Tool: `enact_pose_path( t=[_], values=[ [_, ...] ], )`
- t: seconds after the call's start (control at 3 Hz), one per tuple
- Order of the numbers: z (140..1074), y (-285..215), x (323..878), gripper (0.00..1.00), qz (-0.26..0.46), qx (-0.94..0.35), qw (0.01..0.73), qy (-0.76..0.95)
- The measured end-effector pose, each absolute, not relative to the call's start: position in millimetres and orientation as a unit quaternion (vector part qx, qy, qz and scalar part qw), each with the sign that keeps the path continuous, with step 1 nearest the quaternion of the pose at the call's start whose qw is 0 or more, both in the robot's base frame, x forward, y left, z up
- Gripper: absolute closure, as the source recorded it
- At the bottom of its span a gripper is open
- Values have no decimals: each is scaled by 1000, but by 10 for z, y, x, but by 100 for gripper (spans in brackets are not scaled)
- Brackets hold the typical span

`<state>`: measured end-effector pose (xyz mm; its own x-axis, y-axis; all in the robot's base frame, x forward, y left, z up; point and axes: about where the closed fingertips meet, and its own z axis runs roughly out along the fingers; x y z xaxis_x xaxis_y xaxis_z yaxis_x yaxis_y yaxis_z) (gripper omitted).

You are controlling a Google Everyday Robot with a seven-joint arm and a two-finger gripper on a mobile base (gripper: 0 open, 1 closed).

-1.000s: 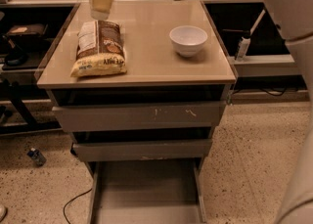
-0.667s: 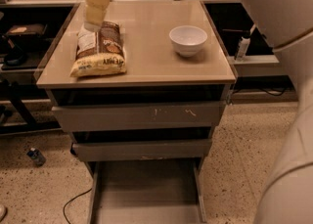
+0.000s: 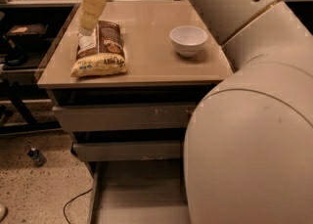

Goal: Place brown chip bag into bottom drawer

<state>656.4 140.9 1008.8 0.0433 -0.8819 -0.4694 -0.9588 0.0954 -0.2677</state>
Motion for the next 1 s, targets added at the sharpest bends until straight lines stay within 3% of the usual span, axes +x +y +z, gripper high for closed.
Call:
enact_pose_path(
  t=[1.0],
  values=[
    [9509, 1863, 6892, 0, 92, -662, 246, 702]
  ],
)
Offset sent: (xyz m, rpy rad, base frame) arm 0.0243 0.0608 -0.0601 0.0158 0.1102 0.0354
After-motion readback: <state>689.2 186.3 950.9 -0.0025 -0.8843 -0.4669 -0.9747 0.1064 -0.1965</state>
